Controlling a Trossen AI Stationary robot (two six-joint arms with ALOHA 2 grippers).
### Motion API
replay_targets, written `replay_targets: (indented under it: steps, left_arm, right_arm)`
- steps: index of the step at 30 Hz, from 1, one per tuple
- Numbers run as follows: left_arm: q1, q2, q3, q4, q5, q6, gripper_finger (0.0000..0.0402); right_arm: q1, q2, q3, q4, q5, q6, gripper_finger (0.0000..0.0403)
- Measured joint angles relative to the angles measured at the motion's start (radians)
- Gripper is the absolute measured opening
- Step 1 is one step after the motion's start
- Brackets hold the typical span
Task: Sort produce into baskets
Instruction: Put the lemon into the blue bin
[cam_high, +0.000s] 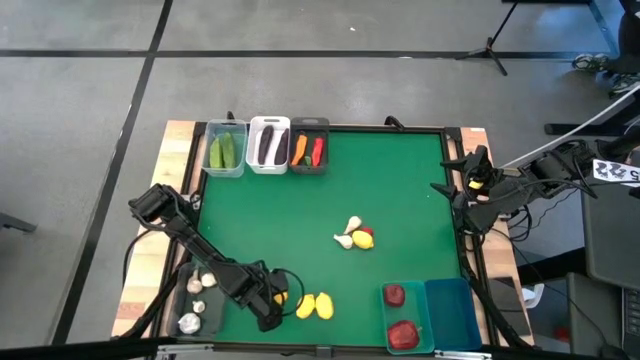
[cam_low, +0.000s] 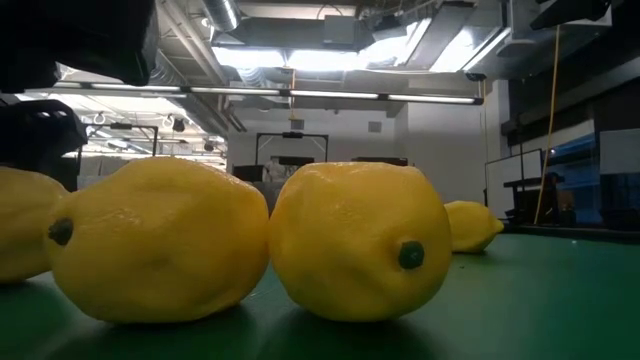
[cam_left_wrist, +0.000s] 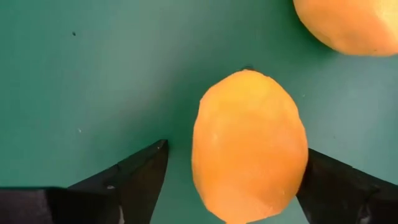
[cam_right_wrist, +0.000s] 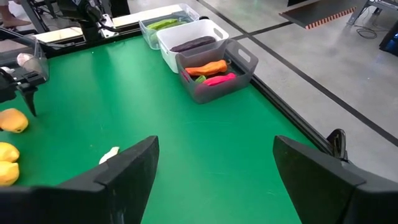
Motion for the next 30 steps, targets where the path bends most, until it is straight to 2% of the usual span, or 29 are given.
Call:
replay_targets:
  steps: [24, 30]
  left_arm:
    - [0.002, 0.0, 0.0, 0.024, 0.036, 0.035, 0.0202]
    - [0.012, 0.0, 0.003, 0.044, 0.037, 0.035, 0.0192]
  right_arm:
    - [0.0, 0.006, 0.0, 0.003, -0.006, 0.001, 0.0317]
    - [0.0, 0.006, 0.0, 0.003, 0.0, 0.001, 0.0317]
